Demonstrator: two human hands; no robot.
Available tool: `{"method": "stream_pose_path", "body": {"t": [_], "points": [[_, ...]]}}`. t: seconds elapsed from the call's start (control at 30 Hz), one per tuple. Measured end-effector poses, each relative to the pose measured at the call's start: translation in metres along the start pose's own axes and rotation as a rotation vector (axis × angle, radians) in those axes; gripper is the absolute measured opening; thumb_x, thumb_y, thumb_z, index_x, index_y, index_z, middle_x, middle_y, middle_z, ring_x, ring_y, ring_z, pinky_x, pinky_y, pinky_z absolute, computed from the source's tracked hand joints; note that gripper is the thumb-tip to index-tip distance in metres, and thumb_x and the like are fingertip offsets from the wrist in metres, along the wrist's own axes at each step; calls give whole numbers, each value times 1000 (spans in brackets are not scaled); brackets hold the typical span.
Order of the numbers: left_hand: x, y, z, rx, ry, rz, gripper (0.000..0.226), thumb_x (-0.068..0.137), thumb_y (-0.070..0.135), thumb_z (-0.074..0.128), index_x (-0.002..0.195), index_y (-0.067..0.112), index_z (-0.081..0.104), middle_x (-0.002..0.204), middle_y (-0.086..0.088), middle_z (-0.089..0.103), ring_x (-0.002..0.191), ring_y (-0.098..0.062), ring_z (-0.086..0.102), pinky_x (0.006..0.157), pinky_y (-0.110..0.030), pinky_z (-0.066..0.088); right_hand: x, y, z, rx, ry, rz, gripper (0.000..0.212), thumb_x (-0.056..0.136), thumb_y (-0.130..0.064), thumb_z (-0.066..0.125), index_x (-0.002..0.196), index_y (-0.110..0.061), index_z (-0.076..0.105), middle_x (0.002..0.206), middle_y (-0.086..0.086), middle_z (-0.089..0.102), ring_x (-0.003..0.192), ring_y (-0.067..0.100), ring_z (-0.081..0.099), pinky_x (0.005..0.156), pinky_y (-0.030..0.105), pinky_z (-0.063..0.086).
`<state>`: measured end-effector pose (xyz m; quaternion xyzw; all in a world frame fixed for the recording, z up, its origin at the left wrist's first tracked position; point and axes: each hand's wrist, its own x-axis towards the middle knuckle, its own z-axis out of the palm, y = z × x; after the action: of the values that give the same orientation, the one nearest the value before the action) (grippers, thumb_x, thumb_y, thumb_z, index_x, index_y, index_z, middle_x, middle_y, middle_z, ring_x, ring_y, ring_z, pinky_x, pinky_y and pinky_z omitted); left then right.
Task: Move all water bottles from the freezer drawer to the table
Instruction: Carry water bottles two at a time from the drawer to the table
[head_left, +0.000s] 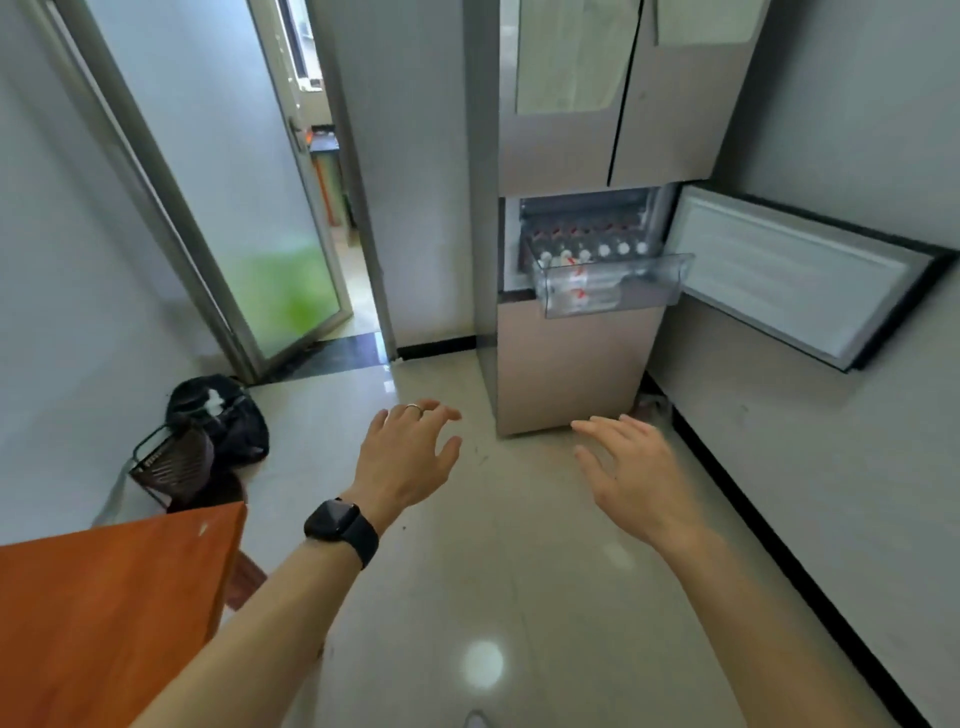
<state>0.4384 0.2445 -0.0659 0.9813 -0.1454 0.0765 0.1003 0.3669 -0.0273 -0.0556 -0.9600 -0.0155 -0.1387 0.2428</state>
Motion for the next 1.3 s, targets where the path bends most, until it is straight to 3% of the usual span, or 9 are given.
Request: {"method": "stream_pose_path", "body": {"t": [0.27, 0.73, 0.9, 1.07, 1.3], "points": [[181, 39, 28, -49, 14, 117, 40, 99, 49, 50, 137, 36, 55, 141, 3, 57, 131, -21, 50, 113, -42, 33, 150, 84, -9, -15, 41, 69, 37, 97, -42, 54, 132, -35, 61, 136, -8, 61, 135, 22, 40, 115, 37, 30], [457, 122, 97, -116, -51, 245, 42, 96, 50, 49, 136, 39, 54, 140, 4, 57, 129, -21, 51, 111, -44, 36, 356, 233, -30, -21, 21, 168, 39, 100, -37, 53, 138, -30, 58, 143, -9, 54, 141, 20, 33, 115, 29, 21], [543, 140, 131, -156, -91, 171, 41, 98, 51, 47, 136, 37, 54, 139, 2, 56, 127, -21, 51, 106, -43, 42, 441, 301, -21, 12, -40, 150, 39, 99, -37, 54, 137, -30, 59, 141, -11, 56, 139, 19, 37, 115, 32, 26], [608, 136, 156, -275, -157, 15, 42, 98, 47, 52, 138, 36, 51, 144, 3, 51, 132, -18, 47, 105, -40, 46, 529, 347, -8, 63, -140, 63, 39, 98, -43, 53, 137, -37, 56, 139, -19, 53, 136, 11, 36, 108, 25, 26], [672, 108, 197, -355, -259, -182, 35, 97, 42, 55, 132, 36, 54, 129, 7, 59, 103, -7, 51, 87, -22, 38, 636, 369, 44, 117, -313, -65, 41, 99, -44, 52, 139, -38, 52, 141, -19, 51, 134, 9, 38, 109, 29, 32]]}}
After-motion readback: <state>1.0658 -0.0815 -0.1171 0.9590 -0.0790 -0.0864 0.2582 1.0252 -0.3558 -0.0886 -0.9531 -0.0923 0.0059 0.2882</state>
